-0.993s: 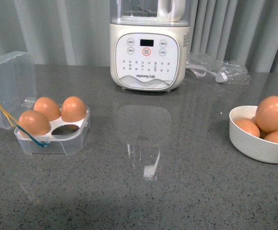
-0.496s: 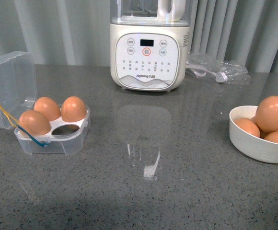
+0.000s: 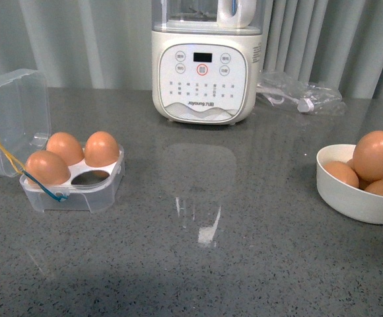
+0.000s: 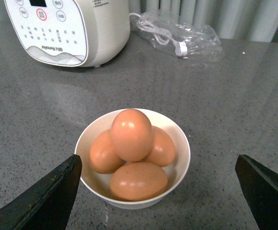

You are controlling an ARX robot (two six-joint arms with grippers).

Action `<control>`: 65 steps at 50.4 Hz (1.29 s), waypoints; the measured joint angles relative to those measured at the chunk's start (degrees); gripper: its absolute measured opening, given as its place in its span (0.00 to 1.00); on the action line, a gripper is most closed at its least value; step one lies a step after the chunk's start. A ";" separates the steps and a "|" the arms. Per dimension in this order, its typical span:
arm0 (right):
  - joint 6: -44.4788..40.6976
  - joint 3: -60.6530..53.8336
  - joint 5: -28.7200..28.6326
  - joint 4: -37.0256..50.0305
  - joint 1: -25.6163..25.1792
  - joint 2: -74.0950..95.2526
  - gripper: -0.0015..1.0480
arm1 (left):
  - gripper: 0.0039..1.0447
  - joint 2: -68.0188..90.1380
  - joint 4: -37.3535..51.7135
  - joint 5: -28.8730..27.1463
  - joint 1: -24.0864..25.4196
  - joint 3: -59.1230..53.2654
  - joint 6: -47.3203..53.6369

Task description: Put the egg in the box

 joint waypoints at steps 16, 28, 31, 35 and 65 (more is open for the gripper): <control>-2.03 4.70 -1.09 1.22 0.55 8.76 0.93 | 0.94 0.00 0.00 0.00 0.00 0.00 0.00; -4.39 6.95 -0.94 3.06 1.60 13.42 0.93 | 0.94 0.00 0.00 0.00 0.00 0.00 0.00; -4.61 7.41 -0.96 3.08 1.75 14.05 0.93 | 0.94 0.00 0.00 0.00 0.00 0.00 0.00; -4.85 8.44 -0.98 3.08 1.95 15.34 0.93 | 0.94 0.00 0.00 0.00 0.00 0.00 0.00; -5.49 13.35 0.85 5.03 4.37 23.93 0.93 | 0.94 0.00 0.00 0.00 0.00 0.00 0.00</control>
